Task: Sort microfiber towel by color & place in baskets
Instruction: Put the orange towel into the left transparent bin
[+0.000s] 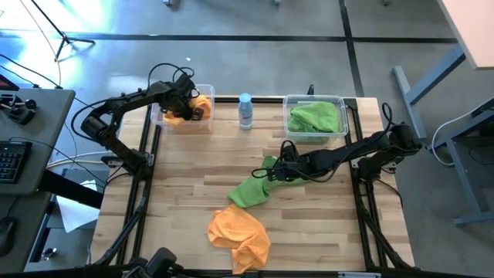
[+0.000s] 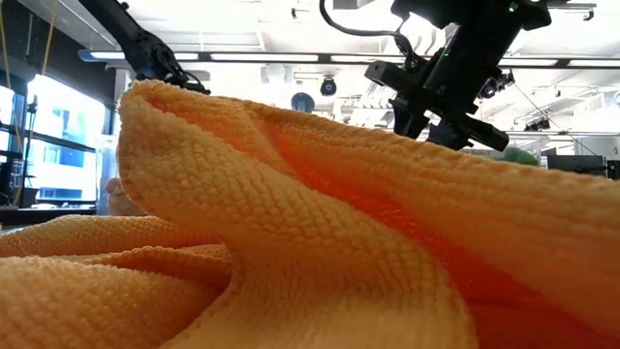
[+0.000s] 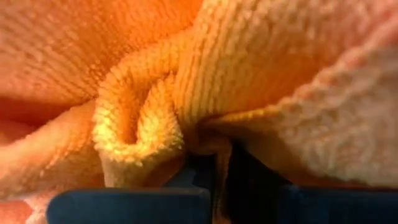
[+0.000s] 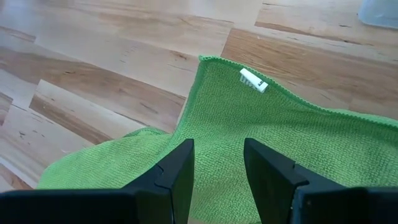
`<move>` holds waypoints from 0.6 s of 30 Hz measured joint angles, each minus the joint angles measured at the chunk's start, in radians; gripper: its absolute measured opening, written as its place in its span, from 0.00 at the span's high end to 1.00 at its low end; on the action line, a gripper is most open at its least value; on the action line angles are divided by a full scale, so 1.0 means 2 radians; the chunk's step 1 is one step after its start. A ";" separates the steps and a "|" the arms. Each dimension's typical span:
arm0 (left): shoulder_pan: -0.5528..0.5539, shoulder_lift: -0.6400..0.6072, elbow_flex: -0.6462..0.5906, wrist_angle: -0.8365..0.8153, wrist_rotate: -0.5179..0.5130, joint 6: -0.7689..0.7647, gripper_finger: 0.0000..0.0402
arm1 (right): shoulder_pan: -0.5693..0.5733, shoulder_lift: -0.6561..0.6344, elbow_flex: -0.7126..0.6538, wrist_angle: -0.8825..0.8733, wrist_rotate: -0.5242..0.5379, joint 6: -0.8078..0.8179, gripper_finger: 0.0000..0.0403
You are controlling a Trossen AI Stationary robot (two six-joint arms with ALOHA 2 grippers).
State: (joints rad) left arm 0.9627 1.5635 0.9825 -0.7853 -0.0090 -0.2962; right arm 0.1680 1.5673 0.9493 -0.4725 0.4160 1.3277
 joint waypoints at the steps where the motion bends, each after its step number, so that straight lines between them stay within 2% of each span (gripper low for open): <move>1: 0.000 -0.004 0.000 -0.001 0.000 0.003 0.98 | 0.000 0.000 0.000 0.000 0.000 0.000 0.67; 18: -0.001 -0.198 -0.002 0.013 -0.004 -0.001 0.98 | 0.000 0.000 0.000 -0.003 0.001 -0.013 0.67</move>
State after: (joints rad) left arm 0.9612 1.1684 0.9794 -0.7602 -0.0164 -0.2980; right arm 0.1680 1.5673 0.9493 -0.4775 0.4171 1.3010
